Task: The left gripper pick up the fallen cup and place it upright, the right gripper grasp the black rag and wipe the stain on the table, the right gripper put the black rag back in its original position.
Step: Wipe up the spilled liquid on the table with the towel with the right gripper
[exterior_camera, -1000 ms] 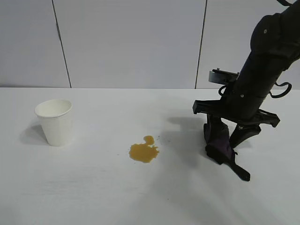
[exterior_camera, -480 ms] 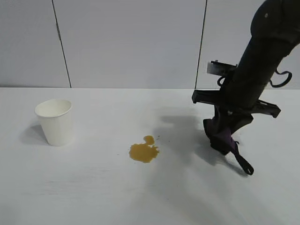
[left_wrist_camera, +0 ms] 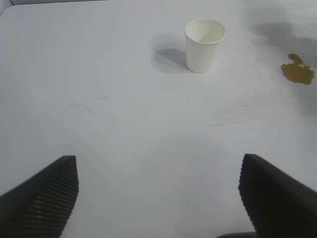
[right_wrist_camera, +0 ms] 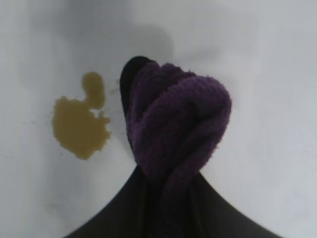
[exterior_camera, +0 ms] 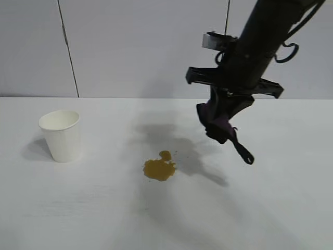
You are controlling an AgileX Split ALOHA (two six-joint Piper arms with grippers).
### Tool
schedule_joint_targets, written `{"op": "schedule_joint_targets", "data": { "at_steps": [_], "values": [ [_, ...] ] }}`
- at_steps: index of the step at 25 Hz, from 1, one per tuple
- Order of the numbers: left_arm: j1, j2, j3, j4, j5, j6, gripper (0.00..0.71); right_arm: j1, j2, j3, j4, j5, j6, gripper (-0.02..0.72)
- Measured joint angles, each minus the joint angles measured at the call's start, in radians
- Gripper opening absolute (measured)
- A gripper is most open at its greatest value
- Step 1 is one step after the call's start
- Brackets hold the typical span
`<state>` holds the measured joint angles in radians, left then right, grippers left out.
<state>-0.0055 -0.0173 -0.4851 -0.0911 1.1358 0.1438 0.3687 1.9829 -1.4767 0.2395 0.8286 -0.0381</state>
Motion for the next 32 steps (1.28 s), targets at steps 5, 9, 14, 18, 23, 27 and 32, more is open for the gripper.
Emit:
{"op": "schedule_joint_targets", "data": {
  "at_steps": [5, 9, 14, 18, 23, 27, 32],
  "values": [
    [0.0, 0.0, 0.0, 0.0, 0.0, 0.0, 0.633, 0.116, 0.015, 0.0, 0.011, -0.028, 0.0, 0.099],
    [0.0, 0.0, 0.0, 0.0, 0.0, 0.0, 0.633, 0.156, 0.024, 0.0, 0.011, -0.043, 0.004, 0.099],
    [0.0, 0.0, 0.0, 0.0, 0.0, 0.0, 0.633, 0.159, 0.024, 0.0, 0.012, -0.078, 0.011, 0.099],
    [0.0, 0.0, 0.0, 0.0, 0.0, 0.0, 0.633, 0.159, 0.049, 0.0, 0.013, -0.096, 0.016, 0.099],
    [0.0, 0.0, 0.0, 0.0, 0.0, 0.0, 0.633, 0.159, 0.107, 0.0, 0.033, -0.096, 0.018, 0.099],
    [0.0, 0.0, 0.0, 0.0, 0.0, 0.0, 0.633, 0.159, 0.119, 0.0, 0.037, -0.113, 0.017, 0.099],
    [0.0, 0.0, 0.0, 0.0, 0.0, 0.0, 0.633, 0.159, 0.12, 0.0, 0.034, -0.146, 0.016, 0.099]
  ]
}}
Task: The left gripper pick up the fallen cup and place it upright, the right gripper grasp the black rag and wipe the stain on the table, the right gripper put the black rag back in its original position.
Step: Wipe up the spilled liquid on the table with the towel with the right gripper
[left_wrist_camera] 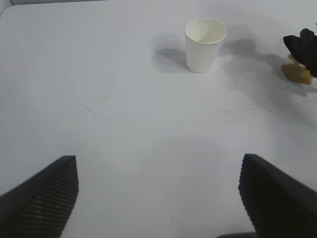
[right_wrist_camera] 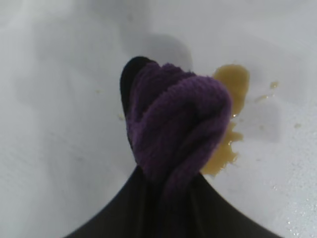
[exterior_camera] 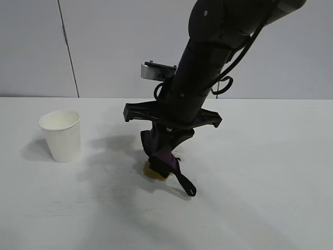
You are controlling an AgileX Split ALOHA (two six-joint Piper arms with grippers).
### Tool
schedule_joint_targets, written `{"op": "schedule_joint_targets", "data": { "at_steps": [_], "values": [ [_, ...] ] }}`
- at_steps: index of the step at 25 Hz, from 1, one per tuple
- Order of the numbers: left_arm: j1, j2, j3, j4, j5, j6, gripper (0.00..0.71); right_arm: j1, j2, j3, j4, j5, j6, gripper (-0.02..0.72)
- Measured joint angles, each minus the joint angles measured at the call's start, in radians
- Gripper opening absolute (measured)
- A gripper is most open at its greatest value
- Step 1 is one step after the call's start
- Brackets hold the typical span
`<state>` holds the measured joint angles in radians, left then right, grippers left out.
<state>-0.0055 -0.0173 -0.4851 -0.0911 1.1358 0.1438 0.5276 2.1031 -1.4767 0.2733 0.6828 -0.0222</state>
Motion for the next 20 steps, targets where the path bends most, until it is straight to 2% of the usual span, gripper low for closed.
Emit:
{"op": "schedule_joint_targets", "data": {
  "at_steps": [20],
  "values": [
    [0.0, 0.0, 0.0, 0.0, 0.0, 0.0, 0.633, 0.0, 0.062, -0.003, 0.007, 0.015, -0.001, 0.099]
  ]
}}
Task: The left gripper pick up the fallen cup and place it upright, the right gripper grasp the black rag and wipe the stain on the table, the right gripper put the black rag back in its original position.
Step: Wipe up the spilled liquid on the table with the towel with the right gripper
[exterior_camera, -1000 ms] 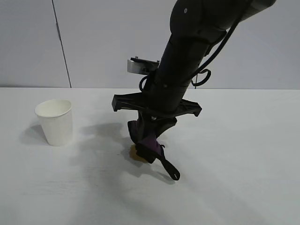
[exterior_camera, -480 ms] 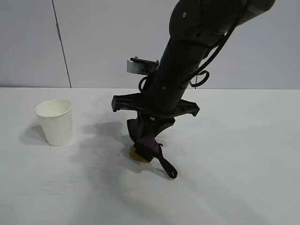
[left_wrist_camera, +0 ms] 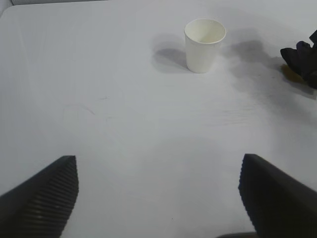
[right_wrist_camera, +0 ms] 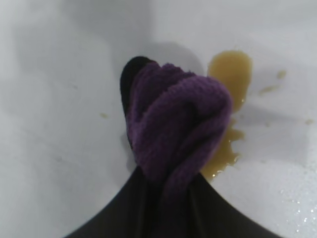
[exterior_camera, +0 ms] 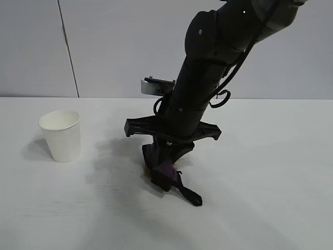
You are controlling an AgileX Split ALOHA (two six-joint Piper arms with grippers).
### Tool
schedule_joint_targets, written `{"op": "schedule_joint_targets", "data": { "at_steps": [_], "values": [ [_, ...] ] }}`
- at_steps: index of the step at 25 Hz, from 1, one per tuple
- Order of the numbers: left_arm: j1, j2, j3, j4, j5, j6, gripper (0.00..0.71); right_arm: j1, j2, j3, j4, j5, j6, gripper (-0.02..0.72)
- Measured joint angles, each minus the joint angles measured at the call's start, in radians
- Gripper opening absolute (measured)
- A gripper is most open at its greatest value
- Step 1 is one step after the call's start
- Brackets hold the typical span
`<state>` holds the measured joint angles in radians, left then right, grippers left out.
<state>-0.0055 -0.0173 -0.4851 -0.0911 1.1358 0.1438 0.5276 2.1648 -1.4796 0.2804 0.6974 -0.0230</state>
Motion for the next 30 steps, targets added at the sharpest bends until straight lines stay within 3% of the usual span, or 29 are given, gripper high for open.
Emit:
{"op": "schedule_joint_targets", "data": {
  "at_steps": [5, 19, 30],
  "values": [
    [0.0, 0.0, 0.0, 0.0, -0.001, 0.0, 0.633, 0.0, 0.0, 0.0, -0.017, 0.011, 0.0, 0.099],
    [0.0, 0.0, 0.0, 0.0, -0.001, 0.0, 0.633, 0.0, 0.001, -0.076, -0.191, 0.088, 0.12, 0.099],
    [0.0, 0.0, 0.0, 0.0, -0.001, 0.0, 0.633, 0.0, 0.038, -0.081, -0.187, 0.087, 0.135, 0.099]
  ]
}}
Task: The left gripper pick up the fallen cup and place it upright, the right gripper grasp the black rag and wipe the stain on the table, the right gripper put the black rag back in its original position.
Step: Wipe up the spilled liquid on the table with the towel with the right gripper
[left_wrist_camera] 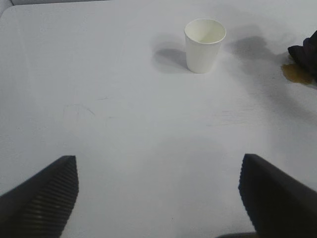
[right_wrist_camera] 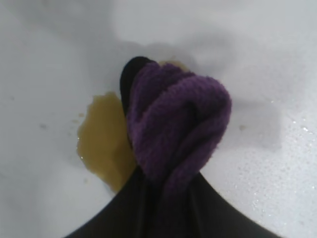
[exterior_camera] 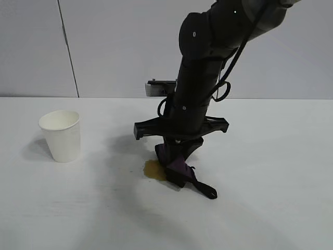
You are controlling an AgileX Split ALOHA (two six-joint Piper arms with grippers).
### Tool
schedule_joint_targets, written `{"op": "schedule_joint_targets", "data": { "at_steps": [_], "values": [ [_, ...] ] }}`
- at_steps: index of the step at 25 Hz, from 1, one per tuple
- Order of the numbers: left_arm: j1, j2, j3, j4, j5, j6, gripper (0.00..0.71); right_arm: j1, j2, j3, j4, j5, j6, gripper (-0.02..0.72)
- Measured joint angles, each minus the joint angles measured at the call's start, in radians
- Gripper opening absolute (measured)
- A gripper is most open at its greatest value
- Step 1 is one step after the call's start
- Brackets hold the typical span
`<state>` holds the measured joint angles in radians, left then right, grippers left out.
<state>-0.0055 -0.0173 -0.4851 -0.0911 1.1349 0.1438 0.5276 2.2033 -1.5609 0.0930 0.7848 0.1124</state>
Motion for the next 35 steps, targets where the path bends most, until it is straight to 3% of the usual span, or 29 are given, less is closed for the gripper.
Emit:
{"op": "schedule_joint_targets", "data": {
  "at_steps": [7, 16, 20, 27, 35],
  "values": [
    [0.0, 0.0, 0.0, 0.0, 0.0, 0.0, 0.633, 0.0, 0.008, 0.0, 0.054, 0.003, -0.01, 0.099],
    [0.0, 0.0, 0.0, 0.0, -0.005, 0.0, 0.633, 0.0, 0.008, 0.0, 0.197, -0.001, -0.067, 0.099],
    [0.0, 0.0, 0.0, 0.0, -0.005, 0.0, 0.633, 0.0, 0.008, 0.0, 0.249, -0.041, -0.072, 0.099],
    [0.0, 0.0, 0.0, 0.0, -0.005, 0.0, 0.633, 0.0, 0.008, 0.0, 0.257, -0.123, -0.075, 0.099],
    [0.0, 0.0, 0.0, 0.0, -0.005, 0.0, 0.633, 0.0, 0.042, -0.005, 0.256, -0.093, -0.076, 0.099]
  ]
}}
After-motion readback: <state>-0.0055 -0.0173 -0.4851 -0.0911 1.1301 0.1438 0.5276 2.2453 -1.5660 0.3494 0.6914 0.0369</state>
